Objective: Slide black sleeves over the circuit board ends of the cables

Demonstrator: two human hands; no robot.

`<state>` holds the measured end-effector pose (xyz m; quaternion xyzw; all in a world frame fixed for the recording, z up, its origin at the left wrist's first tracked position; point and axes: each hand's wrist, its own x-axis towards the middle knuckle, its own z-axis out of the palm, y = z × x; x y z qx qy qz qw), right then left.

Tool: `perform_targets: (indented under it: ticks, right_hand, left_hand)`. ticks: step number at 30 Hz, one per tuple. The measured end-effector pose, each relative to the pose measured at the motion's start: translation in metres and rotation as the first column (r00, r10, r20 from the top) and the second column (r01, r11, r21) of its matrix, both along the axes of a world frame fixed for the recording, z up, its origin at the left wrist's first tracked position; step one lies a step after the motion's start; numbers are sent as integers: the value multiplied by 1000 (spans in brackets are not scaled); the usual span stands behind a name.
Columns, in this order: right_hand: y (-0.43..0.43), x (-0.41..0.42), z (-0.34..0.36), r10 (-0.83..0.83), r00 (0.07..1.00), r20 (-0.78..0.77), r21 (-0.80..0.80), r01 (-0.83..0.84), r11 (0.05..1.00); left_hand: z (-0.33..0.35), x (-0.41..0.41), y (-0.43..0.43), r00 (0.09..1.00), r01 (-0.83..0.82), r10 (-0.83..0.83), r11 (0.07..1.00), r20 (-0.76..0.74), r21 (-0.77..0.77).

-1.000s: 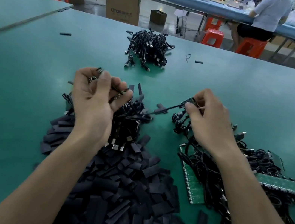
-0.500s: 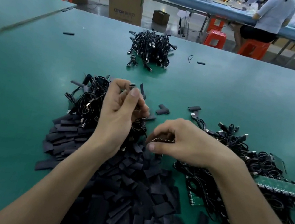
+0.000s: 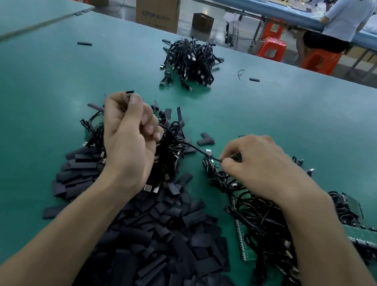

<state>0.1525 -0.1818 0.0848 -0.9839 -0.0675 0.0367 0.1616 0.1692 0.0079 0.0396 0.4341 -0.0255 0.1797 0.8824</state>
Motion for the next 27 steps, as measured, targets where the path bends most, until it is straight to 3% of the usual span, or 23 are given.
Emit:
perform_targets:
  ticks: [4, 8, 12, 17, 20, 24, 27]
  right_hand:
    - [6, -1, -5, 164, 984, -66, 128, -155, 980]
    - [7, -1, -10, 191, 981, -25, 333, -172, 927]
    - [4, 0, -12, 142, 990, 3, 562, -119, 818]
    - [2, 1, -23, 35, 999, -5, 790, -17, 612]
    - [-1, -1, -27, 128, 991, 25, 780, -99, 618]
    - [0, -5, -19, 340, 939, -48, 641, -232, 732]
    - [8, -5, -14, 388, 911, -138, 500, -274, 821]
  left_hand:
    - [2, -5, -4, 992, 123, -121, 992, 38, -37]
    - [0, -7, -8, 986, 167, -166, 986, 34, -22]
    - [-5, -10, -16, 974, 227, -227, 974, -20, 25]
    - [-15, -18, -29, 907, 419, -416, 907, -56, 45]
    - [-16, -18, -32, 896, 430, -426, 903, -123, 5]
    - [-13, -13, -25, 923, 340, -357, 932, -146, -128]
    - [-10, -13, -24, 906, 358, -399, 901, -140, -246]
